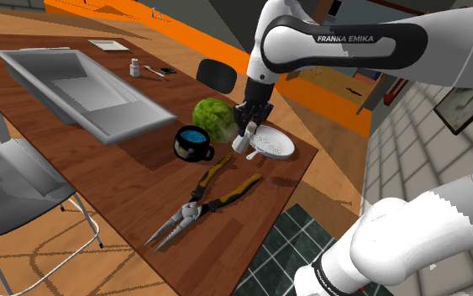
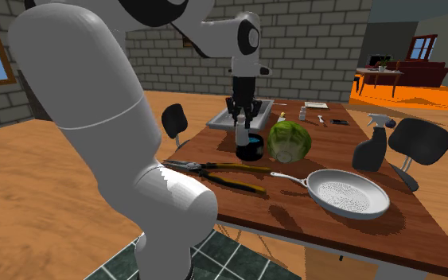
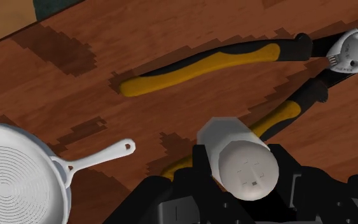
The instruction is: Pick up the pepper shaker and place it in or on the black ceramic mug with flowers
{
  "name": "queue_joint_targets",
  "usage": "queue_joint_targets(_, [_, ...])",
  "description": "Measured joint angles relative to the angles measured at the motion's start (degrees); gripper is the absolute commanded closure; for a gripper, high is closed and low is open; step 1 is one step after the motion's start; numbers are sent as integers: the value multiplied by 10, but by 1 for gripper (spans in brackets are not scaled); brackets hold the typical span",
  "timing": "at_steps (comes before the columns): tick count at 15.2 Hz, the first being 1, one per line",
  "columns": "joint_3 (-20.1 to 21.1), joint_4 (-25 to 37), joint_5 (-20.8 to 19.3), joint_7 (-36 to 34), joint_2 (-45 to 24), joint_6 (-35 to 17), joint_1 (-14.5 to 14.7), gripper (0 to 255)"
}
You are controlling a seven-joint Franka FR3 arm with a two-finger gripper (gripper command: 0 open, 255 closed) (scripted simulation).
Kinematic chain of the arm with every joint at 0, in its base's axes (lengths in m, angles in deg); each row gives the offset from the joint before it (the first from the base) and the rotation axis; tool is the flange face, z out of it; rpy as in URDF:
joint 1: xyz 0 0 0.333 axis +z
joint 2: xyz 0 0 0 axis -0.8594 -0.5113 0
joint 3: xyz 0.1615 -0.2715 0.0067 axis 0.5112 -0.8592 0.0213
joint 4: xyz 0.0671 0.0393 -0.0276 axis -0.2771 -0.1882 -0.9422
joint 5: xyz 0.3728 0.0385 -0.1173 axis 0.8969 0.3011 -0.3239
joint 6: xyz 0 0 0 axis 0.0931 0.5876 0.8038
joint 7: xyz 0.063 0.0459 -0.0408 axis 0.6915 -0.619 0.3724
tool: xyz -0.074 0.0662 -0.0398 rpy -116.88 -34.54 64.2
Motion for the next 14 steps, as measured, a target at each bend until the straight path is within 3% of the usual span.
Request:
queue_joint_targets(5, [1, 52, -2, -2, -23, 29, -1, 255])
queue_joint_targets(14, [19, 312, -22, -35, -230, 84, 10, 255])
